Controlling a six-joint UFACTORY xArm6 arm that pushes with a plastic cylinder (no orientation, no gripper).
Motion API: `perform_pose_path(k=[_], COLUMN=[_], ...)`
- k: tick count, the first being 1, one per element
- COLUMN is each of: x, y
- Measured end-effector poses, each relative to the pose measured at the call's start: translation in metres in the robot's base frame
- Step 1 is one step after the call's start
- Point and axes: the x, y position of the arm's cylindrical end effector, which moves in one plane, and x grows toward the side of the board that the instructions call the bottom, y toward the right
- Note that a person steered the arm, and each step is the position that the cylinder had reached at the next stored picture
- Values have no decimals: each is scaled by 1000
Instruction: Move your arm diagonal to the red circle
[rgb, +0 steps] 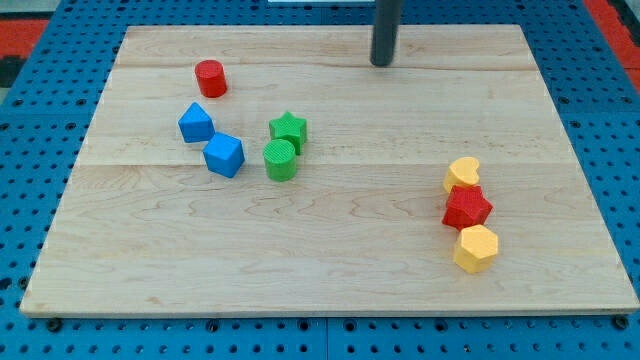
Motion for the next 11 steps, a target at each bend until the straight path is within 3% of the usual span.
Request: perform_pose_path(k=[1,11], x=[-44,-49], y=[-25,-159])
